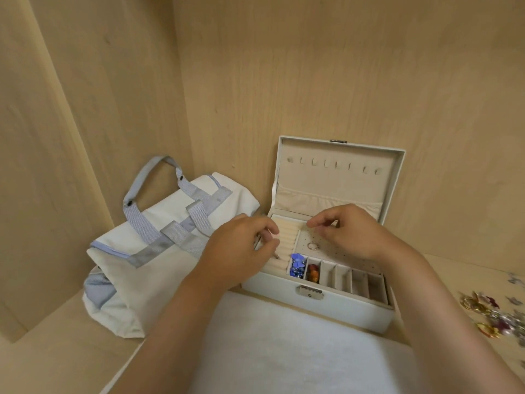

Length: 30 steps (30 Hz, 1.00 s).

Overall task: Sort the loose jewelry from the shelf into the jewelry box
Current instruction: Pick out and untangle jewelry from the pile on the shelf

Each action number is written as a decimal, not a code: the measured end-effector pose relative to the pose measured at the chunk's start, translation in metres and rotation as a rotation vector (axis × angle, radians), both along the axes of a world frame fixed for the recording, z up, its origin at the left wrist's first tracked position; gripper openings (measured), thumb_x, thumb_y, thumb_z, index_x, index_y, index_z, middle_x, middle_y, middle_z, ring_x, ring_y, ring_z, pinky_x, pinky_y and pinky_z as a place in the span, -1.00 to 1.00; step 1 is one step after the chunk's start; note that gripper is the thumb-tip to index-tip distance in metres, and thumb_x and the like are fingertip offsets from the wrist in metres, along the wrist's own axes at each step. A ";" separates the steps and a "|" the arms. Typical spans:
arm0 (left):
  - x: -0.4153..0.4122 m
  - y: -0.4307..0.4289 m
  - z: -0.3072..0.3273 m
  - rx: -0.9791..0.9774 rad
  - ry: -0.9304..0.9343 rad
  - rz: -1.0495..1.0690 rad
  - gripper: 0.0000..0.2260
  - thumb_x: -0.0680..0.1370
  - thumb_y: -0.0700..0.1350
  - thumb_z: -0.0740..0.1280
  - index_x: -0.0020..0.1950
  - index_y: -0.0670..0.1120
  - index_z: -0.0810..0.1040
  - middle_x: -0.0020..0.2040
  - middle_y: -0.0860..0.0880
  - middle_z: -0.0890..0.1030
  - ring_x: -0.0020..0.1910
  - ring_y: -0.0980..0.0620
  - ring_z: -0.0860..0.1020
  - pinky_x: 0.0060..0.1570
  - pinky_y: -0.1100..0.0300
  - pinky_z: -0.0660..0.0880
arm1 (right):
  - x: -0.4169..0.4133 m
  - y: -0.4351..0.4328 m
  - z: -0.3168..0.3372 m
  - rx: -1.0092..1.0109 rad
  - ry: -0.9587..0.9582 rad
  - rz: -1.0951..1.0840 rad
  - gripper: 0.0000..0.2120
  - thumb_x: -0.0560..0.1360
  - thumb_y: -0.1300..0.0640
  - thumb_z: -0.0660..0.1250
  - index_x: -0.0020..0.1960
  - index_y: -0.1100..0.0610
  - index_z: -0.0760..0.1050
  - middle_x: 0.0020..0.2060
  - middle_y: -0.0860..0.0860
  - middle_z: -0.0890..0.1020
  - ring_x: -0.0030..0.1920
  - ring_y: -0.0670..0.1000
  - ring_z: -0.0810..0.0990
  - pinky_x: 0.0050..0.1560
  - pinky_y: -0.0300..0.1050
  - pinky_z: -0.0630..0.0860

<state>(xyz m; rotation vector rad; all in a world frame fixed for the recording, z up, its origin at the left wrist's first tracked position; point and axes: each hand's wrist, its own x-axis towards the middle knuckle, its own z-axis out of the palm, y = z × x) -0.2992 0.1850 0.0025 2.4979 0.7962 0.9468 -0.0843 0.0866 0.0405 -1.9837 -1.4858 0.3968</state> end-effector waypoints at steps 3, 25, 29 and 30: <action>0.015 -0.002 0.002 0.003 -0.029 0.000 -0.87 0.59 -0.05 0.32 0.10 0.12 0.61 -0.21 0.24 0.51 -0.14 0.22 0.50 -0.13 0.30 0.46 | -0.001 0.001 -0.003 -0.111 -0.040 -0.001 -0.85 0.51 0.10 0.43 0.02 -0.10 0.70 -0.06 -0.18 0.69 -0.01 -0.17 0.62 0.17 -0.15 0.53; 0.019 -0.003 0.014 -0.567 -0.487 -0.044 -0.89 0.51 -0.23 0.46 0.00 -0.06 0.66 -0.21 -0.06 0.71 -0.23 0.16 0.61 -0.13 0.31 0.50 | -0.039 0.016 -0.001 0.348 0.417 0.152 -0.85 0.39 0.31 0.55 -0.07 0.16 0.68 -0.29 -0.03 0.71 -0.39 -0.23 0.58 -0.24 -0.39 0.46; 0.013 -0.002 0.016 -0.641 -0.478 -0.038 -0.91 0.52 -0.22 0.44 0.01 -0.12 0.67 -0.19 -0.05 0.73 -0.26 0.21 0.63 -0.16 0.34 0.48 | -0.041 0.016 -0.004 0.382 0.251 0.159 -0.81 0.40 0.26 0.55 -0.08 0.00 0.71 -0.24 -0.12 0.71 -0.49 -0.18 0.40 -0.30 -0.34 0.41; 0.012 -0.002 0.016 -0.637 -0.466 -0.042 -0.92 0.53 -0.23 0.43 0.01 -0.12 0.68 -0.20 -0.04 0.73 -0.26 0.22 0.64 -0.17 0.37 0.48 | -0.041 0.016 -0.005 0.396 0.229 0.148 -0.83 0.40 0.22 0.56 -0.10 -0.03 0.71 -0.26 -0.16 0.71 -0.48 -0.17 0.42 -0.28 -0.34 0.41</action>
